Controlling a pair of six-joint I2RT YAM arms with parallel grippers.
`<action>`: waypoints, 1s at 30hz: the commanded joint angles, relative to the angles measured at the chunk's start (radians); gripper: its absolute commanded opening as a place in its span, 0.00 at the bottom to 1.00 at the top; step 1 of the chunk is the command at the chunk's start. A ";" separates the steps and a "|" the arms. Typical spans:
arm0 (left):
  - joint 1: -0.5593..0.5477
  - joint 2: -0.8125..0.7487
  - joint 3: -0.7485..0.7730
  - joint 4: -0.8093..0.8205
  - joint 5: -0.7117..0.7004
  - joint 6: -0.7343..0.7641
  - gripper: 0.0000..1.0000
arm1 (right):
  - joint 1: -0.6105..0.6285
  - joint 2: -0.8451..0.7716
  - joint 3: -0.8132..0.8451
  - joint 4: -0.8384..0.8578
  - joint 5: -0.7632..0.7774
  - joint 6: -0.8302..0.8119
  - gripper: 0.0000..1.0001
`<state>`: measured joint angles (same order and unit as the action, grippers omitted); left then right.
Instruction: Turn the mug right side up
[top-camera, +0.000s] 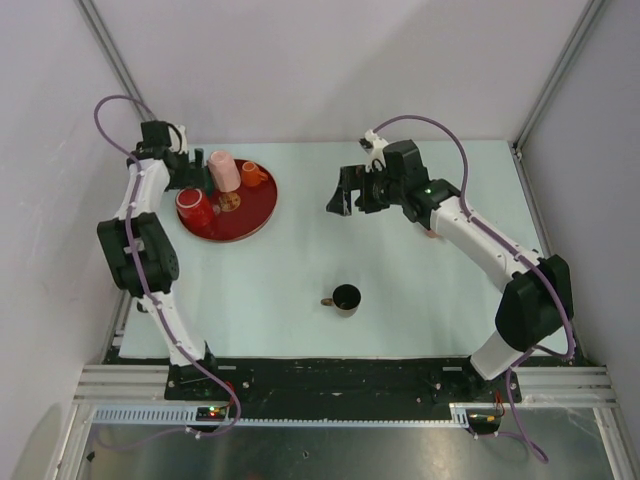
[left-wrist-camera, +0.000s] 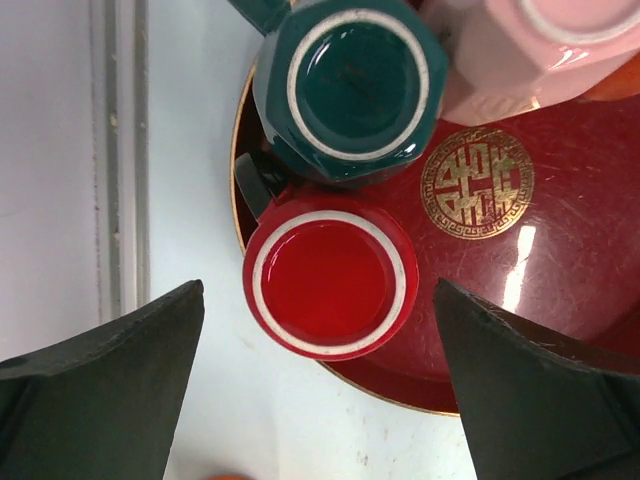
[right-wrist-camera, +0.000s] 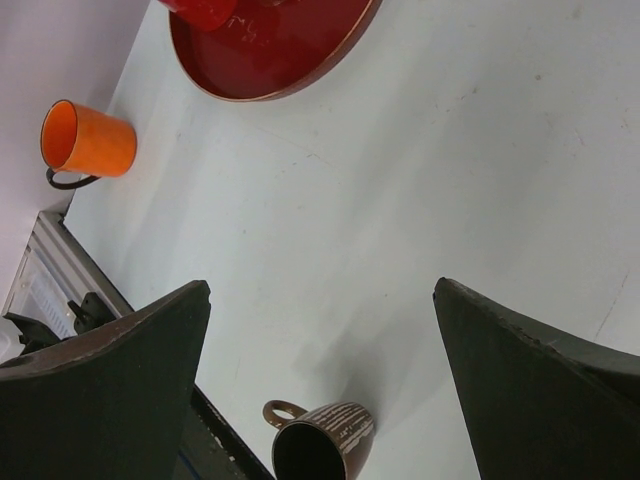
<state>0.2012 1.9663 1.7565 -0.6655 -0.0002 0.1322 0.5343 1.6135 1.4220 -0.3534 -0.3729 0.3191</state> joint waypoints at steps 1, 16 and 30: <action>0.001 0.052 0.047 -0.015 -0.014 -0.067 1.00 | -0.001 -0.042 -0.007 0.009 0.023 0.001 0.99; -0.013 0.069 -0.043 -0.015 0.168 0.017 0.66 | -0.001 -0.067 -0.025 -0.030 0.059 -0.002 0.99; -0.118 -0.042 -0.219 -0.035 0.330 0.426 0.75 | -0.001 -0.077 -0.033 -0.034 0.056 -0.012 0.99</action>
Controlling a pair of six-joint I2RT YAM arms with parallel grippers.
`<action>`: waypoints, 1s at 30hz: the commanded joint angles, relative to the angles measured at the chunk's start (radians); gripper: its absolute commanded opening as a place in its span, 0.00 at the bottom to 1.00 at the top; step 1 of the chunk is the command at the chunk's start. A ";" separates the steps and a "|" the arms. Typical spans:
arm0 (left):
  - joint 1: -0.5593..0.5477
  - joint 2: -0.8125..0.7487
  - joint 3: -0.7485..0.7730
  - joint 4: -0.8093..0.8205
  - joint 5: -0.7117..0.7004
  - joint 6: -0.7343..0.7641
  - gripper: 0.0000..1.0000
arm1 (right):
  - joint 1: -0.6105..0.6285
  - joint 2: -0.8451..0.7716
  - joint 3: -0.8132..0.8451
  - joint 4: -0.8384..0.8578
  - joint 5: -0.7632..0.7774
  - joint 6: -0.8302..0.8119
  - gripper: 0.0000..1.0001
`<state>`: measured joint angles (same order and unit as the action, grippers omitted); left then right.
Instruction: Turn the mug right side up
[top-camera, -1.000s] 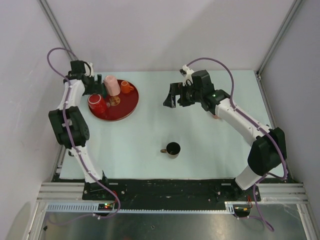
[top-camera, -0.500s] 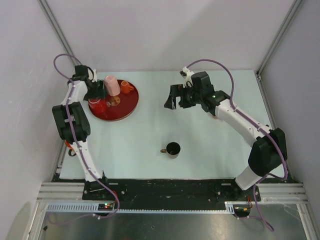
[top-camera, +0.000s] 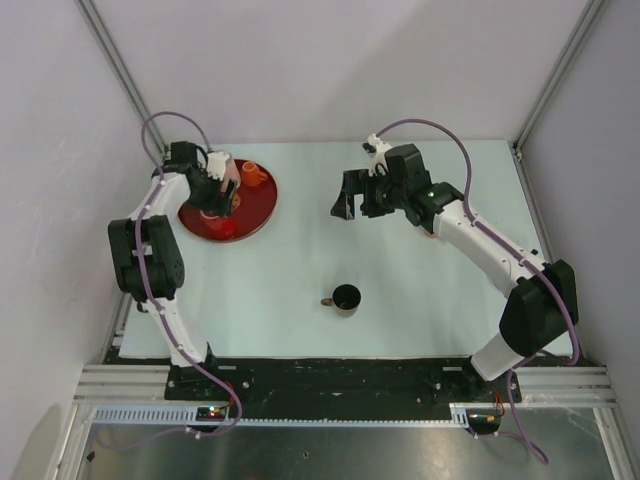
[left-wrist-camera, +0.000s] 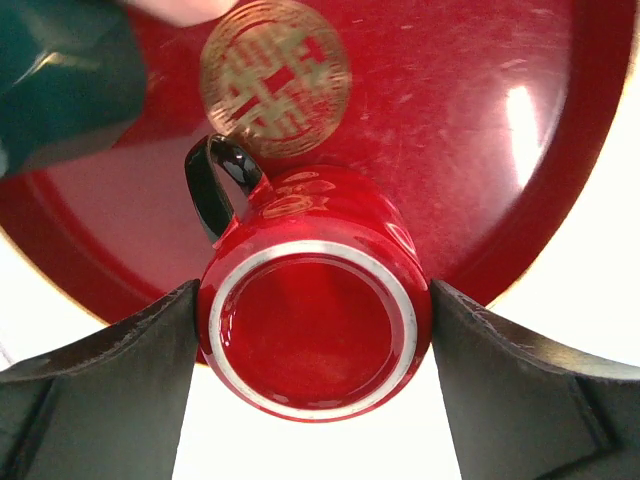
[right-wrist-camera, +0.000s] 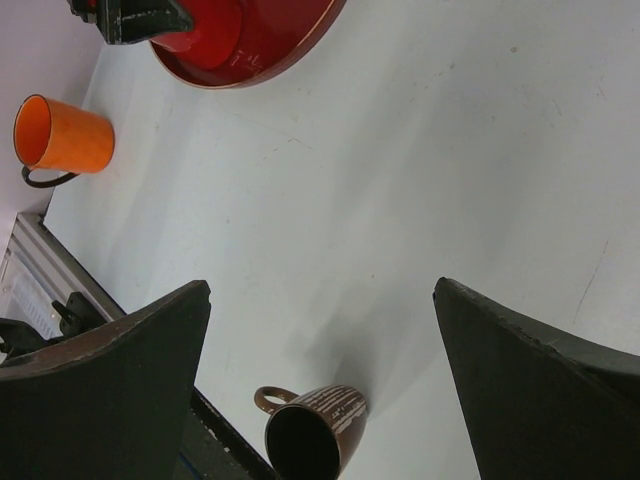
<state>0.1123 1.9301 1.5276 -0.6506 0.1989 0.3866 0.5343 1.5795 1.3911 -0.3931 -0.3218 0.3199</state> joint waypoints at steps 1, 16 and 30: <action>-0.030 0.000 0.020 -0.064 0.149 0.212 0.79 | -0.001 -0.044 -0.002 0.004 0.004 -0.014 0.99; -0.040 0.105 0.300 -0.208 0.319 0.194 1.00 | 0.002 -0.085 -0.039 -0.010 0.028 -0.014 1.00; -0.160 0.324 0.561 -0.309 -0.247 -0.043 0.75 | 0.006 -0.081 -0.055 -0.013 0.030 -0.013 1.00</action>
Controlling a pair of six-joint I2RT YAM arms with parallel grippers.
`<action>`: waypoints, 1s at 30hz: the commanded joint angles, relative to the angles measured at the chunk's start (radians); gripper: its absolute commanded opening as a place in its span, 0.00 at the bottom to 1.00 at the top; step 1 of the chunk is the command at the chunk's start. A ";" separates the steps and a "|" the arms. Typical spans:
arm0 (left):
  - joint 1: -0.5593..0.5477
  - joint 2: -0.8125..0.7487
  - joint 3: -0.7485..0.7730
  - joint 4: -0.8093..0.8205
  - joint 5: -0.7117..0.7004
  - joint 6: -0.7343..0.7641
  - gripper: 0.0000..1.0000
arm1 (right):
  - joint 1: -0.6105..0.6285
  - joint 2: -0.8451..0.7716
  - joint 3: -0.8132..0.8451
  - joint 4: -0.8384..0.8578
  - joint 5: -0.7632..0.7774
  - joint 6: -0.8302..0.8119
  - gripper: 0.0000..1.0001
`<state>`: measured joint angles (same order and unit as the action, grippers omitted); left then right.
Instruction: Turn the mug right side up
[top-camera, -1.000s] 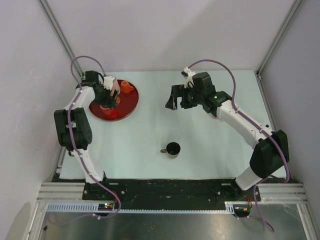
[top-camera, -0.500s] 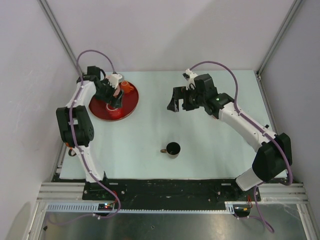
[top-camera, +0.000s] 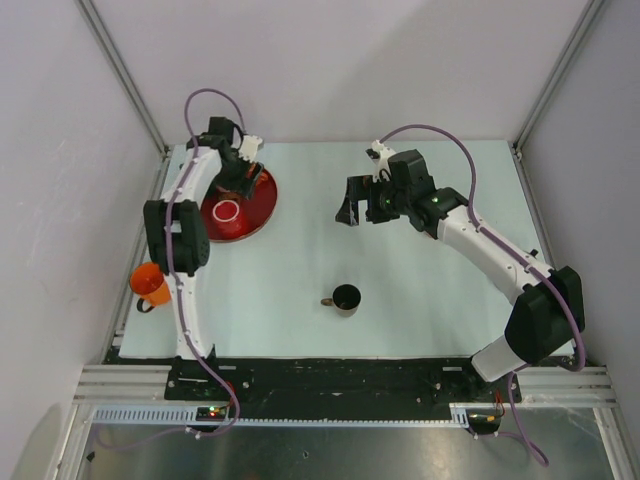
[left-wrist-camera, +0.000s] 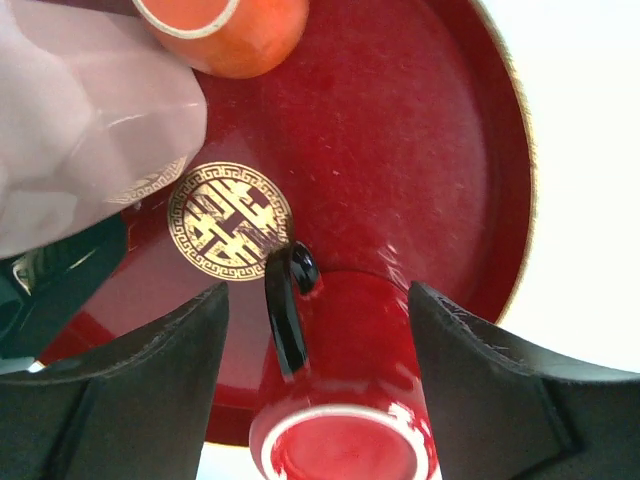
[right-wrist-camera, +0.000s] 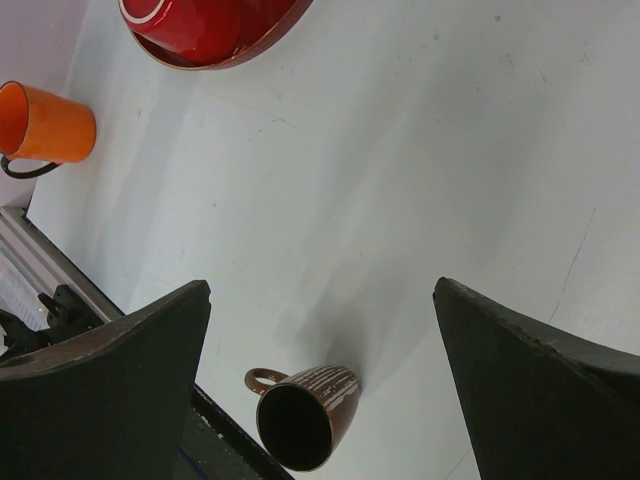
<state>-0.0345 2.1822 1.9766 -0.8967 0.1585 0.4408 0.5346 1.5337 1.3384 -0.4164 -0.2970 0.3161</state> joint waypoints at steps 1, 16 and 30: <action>-0.015 0.095 0.130 -0.077 -0.226 -0.108 0.75 | 0.006 -0.035 -0.002 0.012 0.004 -0.009 0.99; -0.041 0.154 0.135 -0.169 -0.109 -0.101 0.19 | 0.008 -0.026 -0.002 0.013 0.011 -0.016 0.99; -0.041 -0.024 0.206 -0.167 0.143 -0.093 0.00 | 0.001 -0.058 -0.002 0.033 -0.023 -0.036 0.99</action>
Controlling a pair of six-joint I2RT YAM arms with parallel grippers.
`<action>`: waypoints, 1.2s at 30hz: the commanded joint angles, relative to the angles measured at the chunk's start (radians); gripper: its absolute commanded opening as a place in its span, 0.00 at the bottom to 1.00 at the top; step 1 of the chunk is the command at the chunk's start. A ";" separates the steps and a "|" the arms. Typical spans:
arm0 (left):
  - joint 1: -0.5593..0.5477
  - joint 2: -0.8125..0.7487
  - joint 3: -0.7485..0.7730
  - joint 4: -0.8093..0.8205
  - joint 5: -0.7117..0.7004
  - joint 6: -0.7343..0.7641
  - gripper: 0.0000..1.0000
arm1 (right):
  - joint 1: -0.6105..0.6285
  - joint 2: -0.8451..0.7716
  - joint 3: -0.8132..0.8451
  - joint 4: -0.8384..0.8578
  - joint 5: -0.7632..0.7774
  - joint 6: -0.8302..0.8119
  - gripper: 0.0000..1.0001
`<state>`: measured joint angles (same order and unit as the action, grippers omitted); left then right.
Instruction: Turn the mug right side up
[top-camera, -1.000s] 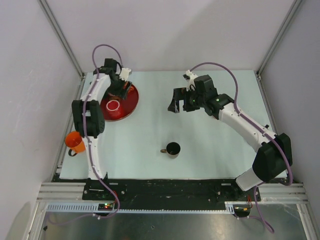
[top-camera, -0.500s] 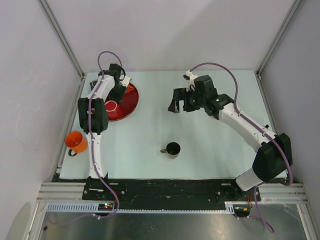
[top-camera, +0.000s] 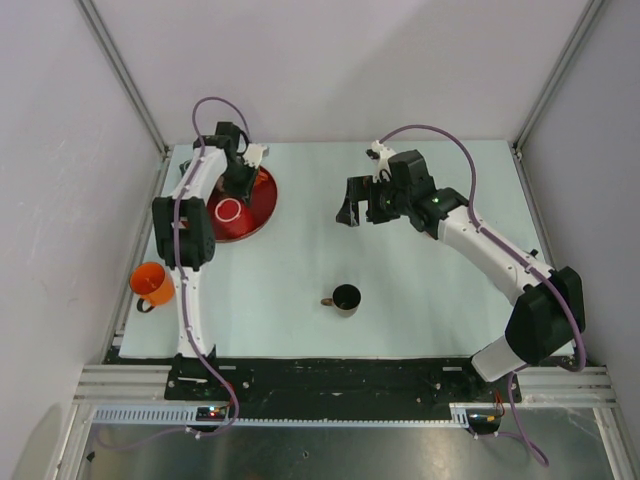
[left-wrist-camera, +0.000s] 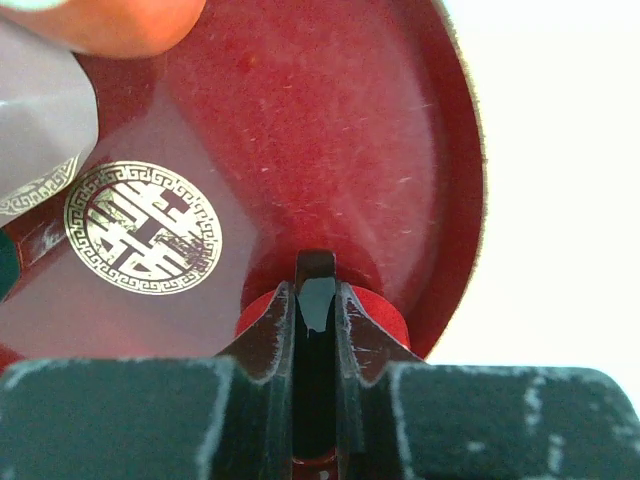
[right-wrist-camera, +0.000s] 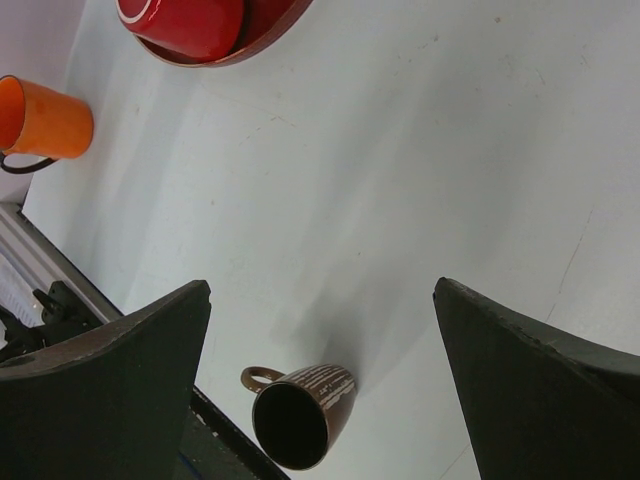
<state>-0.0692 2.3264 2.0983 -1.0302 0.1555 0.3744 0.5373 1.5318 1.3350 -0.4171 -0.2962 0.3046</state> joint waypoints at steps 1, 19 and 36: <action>-0.007 -0.189 0.100 -0.033 0.174 -0.040 0.00 | -0.003 -0.062 0.001 0.048 -0.042 -0.026 0.99; -0.098 -0.539 0.226 -0.030 0.681 -0.235 0.00 | -0.022 0.104 0.013 0.961 -0.504 0.437 0.99; -0.145 -0.548 0.243 0.018 0.738 -0.300 0.00 | 0.083 0.351 0.213 1.466 -0.629 0.826 0.50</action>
<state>-0.2035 1.8042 2.2948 -1.0649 0.8459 0.1211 0.6117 1.8488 1.4803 0.8261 -0.8829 0.9962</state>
